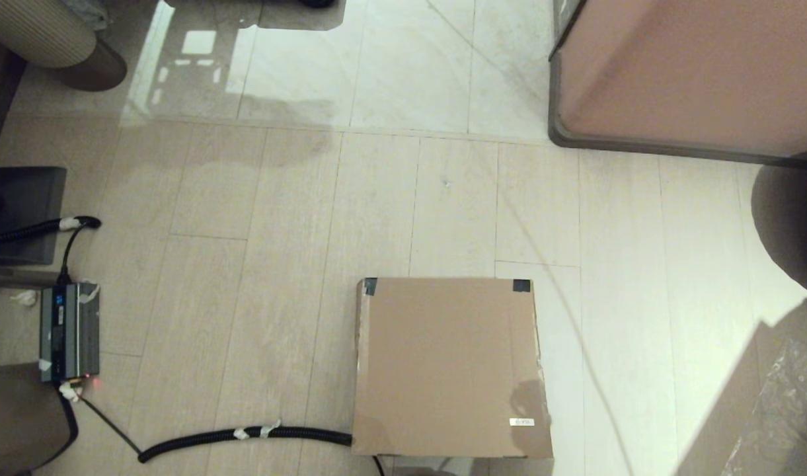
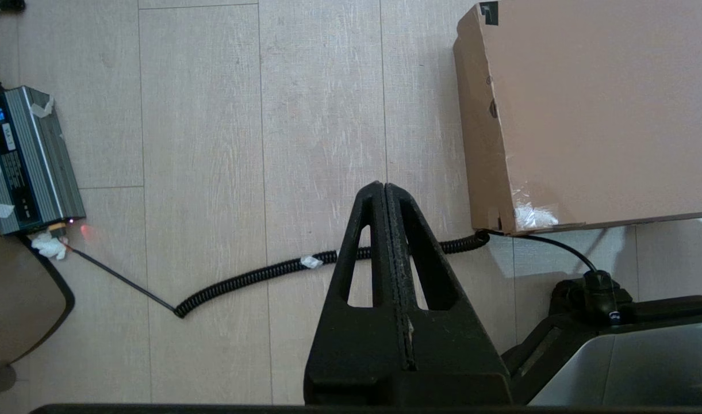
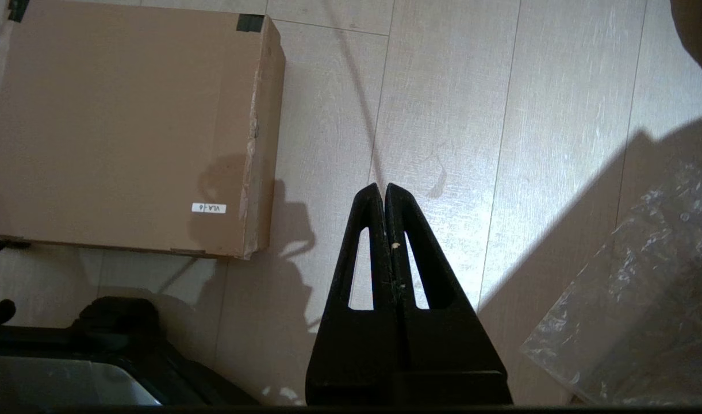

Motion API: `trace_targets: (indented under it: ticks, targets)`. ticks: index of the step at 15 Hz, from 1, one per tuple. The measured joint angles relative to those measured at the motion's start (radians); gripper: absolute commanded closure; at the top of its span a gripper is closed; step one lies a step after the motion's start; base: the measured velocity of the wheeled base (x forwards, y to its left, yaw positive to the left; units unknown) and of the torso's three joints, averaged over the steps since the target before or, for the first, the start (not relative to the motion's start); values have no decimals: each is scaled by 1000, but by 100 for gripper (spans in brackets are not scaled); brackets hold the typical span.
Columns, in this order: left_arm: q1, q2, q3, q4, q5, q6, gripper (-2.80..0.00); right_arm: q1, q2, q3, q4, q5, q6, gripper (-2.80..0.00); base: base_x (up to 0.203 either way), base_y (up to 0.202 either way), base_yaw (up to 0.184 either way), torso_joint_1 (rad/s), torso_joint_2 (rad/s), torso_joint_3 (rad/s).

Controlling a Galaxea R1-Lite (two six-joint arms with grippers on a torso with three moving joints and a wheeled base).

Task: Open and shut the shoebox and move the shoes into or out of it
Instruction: Close the shoe box

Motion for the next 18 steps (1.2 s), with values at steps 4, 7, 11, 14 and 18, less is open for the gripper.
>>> trace_targets:
  ticks: [4,7,11,14,18]
  targets:
    - [0,0,-4,-9,15,-31,0,-3,2,-20,14,-7,-37,0,0,0,0,0,0,0]
    - [0,54,-111,4,15,-27,0,-4,87,-169,67,-115,-46,0,0,0,0,0,0,0]
    - [-6,365,-349,-4,13,-76,0,6,344,-333,96,-223,-31,0,0,0,0,0,0,0]
    - [-9,625,-460,-43,-40,-124,0,12,575,-388,93,-185,16,0,0,0,0,0,0,0]
    - [-11,871,-481,-65,-234,-309,0,14,943,-429,-54,-127,87,0,0,0,0,0,0,0]
